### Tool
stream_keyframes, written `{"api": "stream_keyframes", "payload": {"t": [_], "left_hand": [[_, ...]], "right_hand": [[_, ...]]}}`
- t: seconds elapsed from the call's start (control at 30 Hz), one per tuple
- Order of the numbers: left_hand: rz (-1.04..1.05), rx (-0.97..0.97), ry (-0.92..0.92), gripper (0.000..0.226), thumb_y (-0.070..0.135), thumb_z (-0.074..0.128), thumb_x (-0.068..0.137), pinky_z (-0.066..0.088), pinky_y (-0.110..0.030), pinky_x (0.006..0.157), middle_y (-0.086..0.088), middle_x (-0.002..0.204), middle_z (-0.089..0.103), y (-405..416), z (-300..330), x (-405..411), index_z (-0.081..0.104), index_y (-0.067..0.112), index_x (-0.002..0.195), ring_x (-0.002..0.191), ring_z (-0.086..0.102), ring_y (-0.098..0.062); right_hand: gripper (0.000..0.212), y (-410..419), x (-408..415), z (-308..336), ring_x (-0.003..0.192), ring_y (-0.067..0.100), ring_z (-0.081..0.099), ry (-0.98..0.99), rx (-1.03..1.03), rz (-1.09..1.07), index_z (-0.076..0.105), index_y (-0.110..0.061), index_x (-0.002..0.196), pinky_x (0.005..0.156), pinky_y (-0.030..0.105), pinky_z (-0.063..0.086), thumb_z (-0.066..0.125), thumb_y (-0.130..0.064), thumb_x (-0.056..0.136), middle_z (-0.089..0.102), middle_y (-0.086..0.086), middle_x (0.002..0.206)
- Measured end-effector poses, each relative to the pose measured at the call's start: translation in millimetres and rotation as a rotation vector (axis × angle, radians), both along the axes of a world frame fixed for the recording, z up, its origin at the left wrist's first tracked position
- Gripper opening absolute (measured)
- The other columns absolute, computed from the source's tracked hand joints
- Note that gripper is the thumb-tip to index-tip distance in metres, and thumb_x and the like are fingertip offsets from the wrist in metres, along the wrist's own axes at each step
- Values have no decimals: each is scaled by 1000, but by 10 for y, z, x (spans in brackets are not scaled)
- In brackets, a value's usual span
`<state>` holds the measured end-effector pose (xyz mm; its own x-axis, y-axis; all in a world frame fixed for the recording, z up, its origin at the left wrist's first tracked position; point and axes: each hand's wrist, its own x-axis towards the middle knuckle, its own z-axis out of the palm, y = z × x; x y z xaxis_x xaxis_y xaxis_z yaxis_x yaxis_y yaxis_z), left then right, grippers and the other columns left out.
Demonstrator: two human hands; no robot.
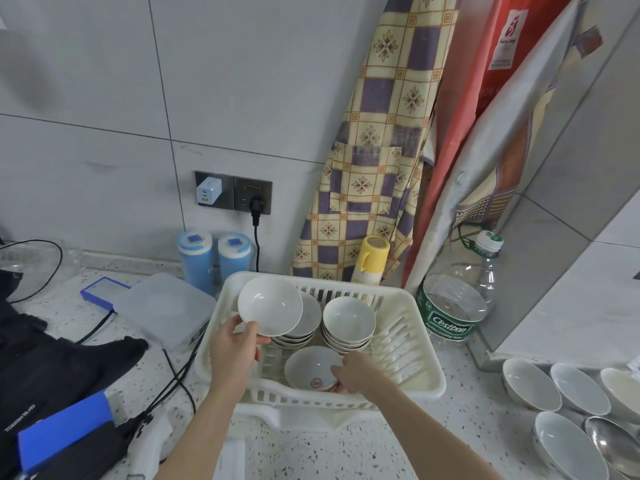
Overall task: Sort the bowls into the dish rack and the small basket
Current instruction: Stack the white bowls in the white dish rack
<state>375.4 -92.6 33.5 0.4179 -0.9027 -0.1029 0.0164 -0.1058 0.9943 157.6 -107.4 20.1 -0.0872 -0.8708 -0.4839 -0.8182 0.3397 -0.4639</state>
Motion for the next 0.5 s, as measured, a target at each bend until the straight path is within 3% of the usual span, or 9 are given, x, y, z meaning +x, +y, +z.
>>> {"api": "stream_keyframes", "payload": {"t": [0.07, 0.17, 0.23, 0.3, 0.33, 0.43, 0.5], "left_hand": [[-2, 3, -6, 21, 21, 54, 88, 43, -28, 50, 0, 67, 76, -5, -9, 7, 63, 20, 107, 36, 46, -5], [-7, 8, 5, 19, 21, 55, 88, 42, -28, 50, -1, 67, 76, -10, -13, 8, 63, 21, 106, 36, 46, -5], [-12, 7, 10, 16, 20, 56, 89, 42, -25, 46, -2, 67, 76, -6, -10, 4, 63, 23, 104, 36, 47, -5], [-27, 5, 15, 15, 17, 56, 90, 41, -22, 42, -3, 66, 75, 3, -6, 1, 62, 24, 102, 35, 47, -6], [-36, 2, 13, 16, 16, 56, 90, 41, -20, 40, -3, 66, 75, 9, -4, -1, 62, 25, 102, 34, 46, -6], [-60, -12, -10, 18, 13, 57, 90, 40, -17, 37, -5, 65, 75, 30, 11, -8, 62, 25, 103, 34, 47, -5], [-65, -18, -11, 19, 11, 57, 91, 40, -16, 36, -6, 64, 74, 39, 24, -13, 62, 24, 103, 33, 47, -4]], "right_hand": [[33, 30, -20, -7, 93, 23, 67, -5, -38, 29, 59, -12, 115, 84, 34, 52, 56, -34, 90, 69, 6, 99], [59, 66, -87, 14, 103, 20, 65, -86, -59, 47, 50, -17, 134, 86, 33, 52, 71, -38, 83, 66, 4, 117], [71, 59, -139, 43, 94, 15, 62, -160, -17, 63, 48, -19, 137, 74, 24, 49, 80, -33, 75, 61, -1, 115], [73, 44, -162, 63, 72, 9, 59, -207, 11, 71, 50, -18, 137, 61, 17, 46, 83, -25, 72, 61, -6, 98], [73, 44, -163, 64, 69, 8, 59, -206, 10, 69, 51, -18, 136, 61, 17, 46, 84, -23, 72, 61, -7, 95], [76, 63, -141, 24, 107, 17, 59, -134, -54, 104, 51, -20, 137, 83, 23, 43, 85, -29, 70, 61, -1, 120], [78, 66, -131, -10, 121, 19, 53, -118, -81, 103, 51, -20, 138, 87, 24, 38, 86, -32, 69, 57, 1, 132]]}}
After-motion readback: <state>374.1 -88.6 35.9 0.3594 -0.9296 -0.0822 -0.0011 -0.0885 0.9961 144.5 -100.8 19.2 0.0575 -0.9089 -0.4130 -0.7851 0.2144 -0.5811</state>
